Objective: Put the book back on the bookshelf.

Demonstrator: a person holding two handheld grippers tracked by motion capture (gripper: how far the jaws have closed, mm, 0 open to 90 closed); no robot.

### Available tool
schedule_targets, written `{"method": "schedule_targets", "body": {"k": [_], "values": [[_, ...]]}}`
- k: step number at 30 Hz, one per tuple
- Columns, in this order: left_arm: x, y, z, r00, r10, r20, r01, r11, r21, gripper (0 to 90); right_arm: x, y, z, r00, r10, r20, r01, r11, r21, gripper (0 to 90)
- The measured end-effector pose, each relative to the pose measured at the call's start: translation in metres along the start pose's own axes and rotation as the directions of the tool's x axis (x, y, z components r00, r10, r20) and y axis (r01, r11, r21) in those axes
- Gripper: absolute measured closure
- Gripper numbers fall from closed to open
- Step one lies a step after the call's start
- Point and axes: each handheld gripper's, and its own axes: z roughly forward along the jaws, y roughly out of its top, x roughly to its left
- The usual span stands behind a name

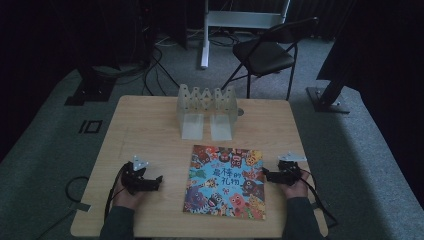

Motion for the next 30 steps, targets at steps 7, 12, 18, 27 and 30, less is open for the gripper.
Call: {"method": "schedule_targets", "body": {"k": [7, 12, 18, 27, 30], "values": [[0.0000, 0.0000, 0.0000, 1.0000, 0.001, 0.000, -0.001, 1.0000, 0.000, 3.2, 0.0000, 0.0000, 0.0000, 1.0000, 0.000, 0.000, 0.000, 1.000, 0.000, 16.2], [-0.0002, 0.0000, 0.0000, 1.0000, -0.001, -0.002, 0.001, 1.0000, 0.000, 3.2, 0.0000, 0.0000, 0.0000, 1.0000, 0.000, 0.000, 0.000, 1.000, 0.000, 16.2], [-0.0015, 0.0014, -0.0008, 1.0000, -0.007, -0.006, 0.007, 0.9999, 0.013, 4.7, -0.0005, 0.0002, 0.0002, 1.0000, -0.003, -0.004, 0.003, 1.000, 0.000, 16.2], [-0.0023, 0.0017, -0.0016, 0.9999, 0.009, 0.010, -0.009, 0.9997, 0.022, 4.7, -0.0015, 0.0015, 0.0005, 0.9998, -0.011, -0.014, 0.012, 1.000, 0.009, 15.8], [-0.0043, 0.0021, -0.0021, 0.9994, 0.025, 0.024, -0.025, 0.9993, 0.028, 4.8, -0.0012, 0.0043, 0.0000, 0.9999, 0.002, -0.016, -0.002, 1.000, 0.025, 18.5]]}}
